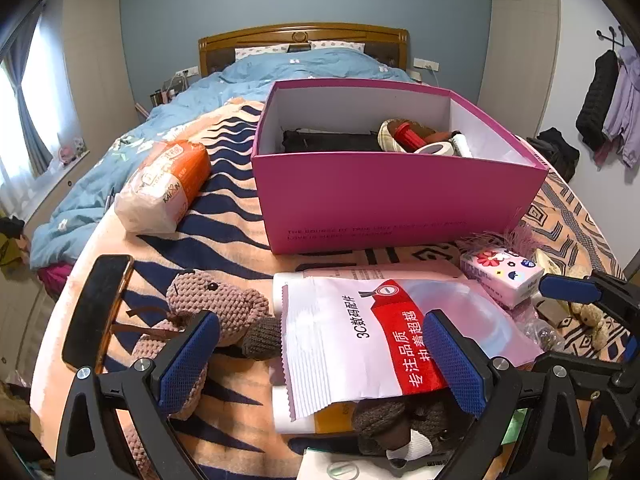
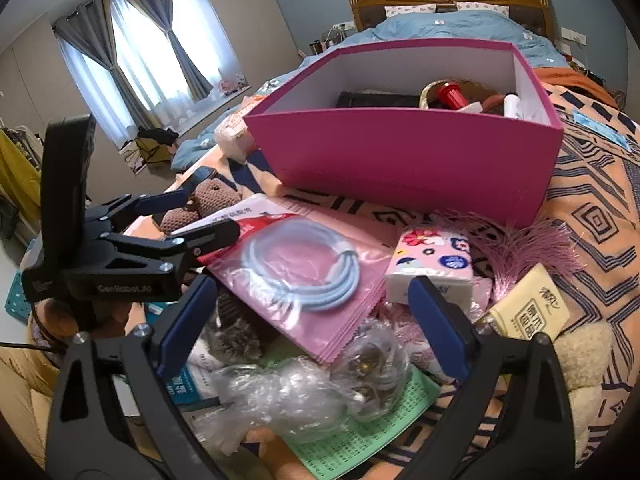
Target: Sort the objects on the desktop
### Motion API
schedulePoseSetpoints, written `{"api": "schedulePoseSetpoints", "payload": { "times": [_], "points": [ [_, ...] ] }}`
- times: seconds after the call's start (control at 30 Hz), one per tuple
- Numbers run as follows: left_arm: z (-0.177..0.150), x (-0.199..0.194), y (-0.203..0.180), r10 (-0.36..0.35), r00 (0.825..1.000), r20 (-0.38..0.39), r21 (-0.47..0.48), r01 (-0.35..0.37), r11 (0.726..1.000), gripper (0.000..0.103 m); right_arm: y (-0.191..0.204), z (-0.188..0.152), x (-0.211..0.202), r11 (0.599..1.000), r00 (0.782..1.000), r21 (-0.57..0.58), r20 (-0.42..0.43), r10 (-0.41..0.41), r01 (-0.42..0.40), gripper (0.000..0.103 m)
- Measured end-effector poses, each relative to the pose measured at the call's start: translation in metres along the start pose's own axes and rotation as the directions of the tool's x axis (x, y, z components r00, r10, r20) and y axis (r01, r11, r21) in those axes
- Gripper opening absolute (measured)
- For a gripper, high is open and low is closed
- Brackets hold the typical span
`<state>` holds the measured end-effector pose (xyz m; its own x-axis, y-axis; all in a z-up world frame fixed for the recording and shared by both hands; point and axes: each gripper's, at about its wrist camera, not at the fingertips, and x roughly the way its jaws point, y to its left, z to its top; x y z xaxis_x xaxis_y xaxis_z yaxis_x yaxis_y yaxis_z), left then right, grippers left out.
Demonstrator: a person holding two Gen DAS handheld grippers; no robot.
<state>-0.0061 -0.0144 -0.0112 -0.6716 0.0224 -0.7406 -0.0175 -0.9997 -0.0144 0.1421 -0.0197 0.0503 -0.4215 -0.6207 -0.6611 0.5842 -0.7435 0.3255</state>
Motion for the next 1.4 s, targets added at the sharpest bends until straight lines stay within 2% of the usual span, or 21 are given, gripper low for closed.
{"api": "schedulePoseSetpoints", "payload": {
  "times": [0.07,0.17,0.43,0.57,0.67,0.9,0.97,1.03,1.3,1.4],
  "points": [
    [0.0,0.0,0.0,-0.002,1.0,-0.001,0.004,0.002,1.0,0.103,0.0,-0.001,0.004,1.0,1.0,0.007,-0.018,0.015,-0.014,0.096],
    [-0.001,0.0,0.001,-0.003,1.0,-0.002,0.011,0.003,1.0,0.103,-0.002,-0.003,0.012,0.999,0.998,0.031,-0.047,0.039,-0.037,0.089],
    [-0.001,0.001,0.003,-0.008,1.0,-0.004,0.002,0.008,1.0,0.103,-0.006,-0.005,0.02,0.997,0.997,0.067,-0.07,0.033,-0.028,0.088],
    [0.0,0.002,0.005,-0.015,1.0,-0.007,-0.002,0.015,1.0,0.103,-0.018,-0.004,0.026,0.987,0.992,0.144,-0.091,0.081,-0.068,0.088],
    [-0.001,0.003,0.007,-0.027,1.0,-0.011,-0.005,0.027,1.0,0.103,-0.025,-0.004,0.031,0.977,0.988,0.192,-0.102,0.115,-0.094,0.088],
    [-0.001,0.011,0.013,-0.09,0.995,-0.051,-0.023,0.089,0.996,0.103,-0.025,0.0,0.04,0.969,0.981,0.214,-0.117,0.152,-0.124,0.088],
    [0.0,0.013,0.015,-0.113,0.992,-0.06,-0.034,0.111,0.993,0.103,-0.026,0.0,0.04,0.967,0.981,0.219,-0.112,0.159,-0.132,0.084],
    [0.0,0.015,0.016,-0.137,0.988,-0.07,-0.039,0.134,0.99,0.1,-0.029,0.0,0.039,0.965,0.982,0.229,-0.106,0.155,-0.128,0.079],
    [0.001,0.018,0.014,-0.188,0.977,-0.1,-0.015,0.187,0.982,0.089,-0.035,-0.001,0.037,0.961,0.982,0.246,-0.105,0.156,-0.126,0.079],
    [0.001,0.017,0.014,-0.21,0.971,-0.113,-0.018,0.21,0.978,0.084,-0.032,-0.001,0.035,0.967,0.984,0.224,-0.1,0.145,-0.119,0.068]
  ]
}}
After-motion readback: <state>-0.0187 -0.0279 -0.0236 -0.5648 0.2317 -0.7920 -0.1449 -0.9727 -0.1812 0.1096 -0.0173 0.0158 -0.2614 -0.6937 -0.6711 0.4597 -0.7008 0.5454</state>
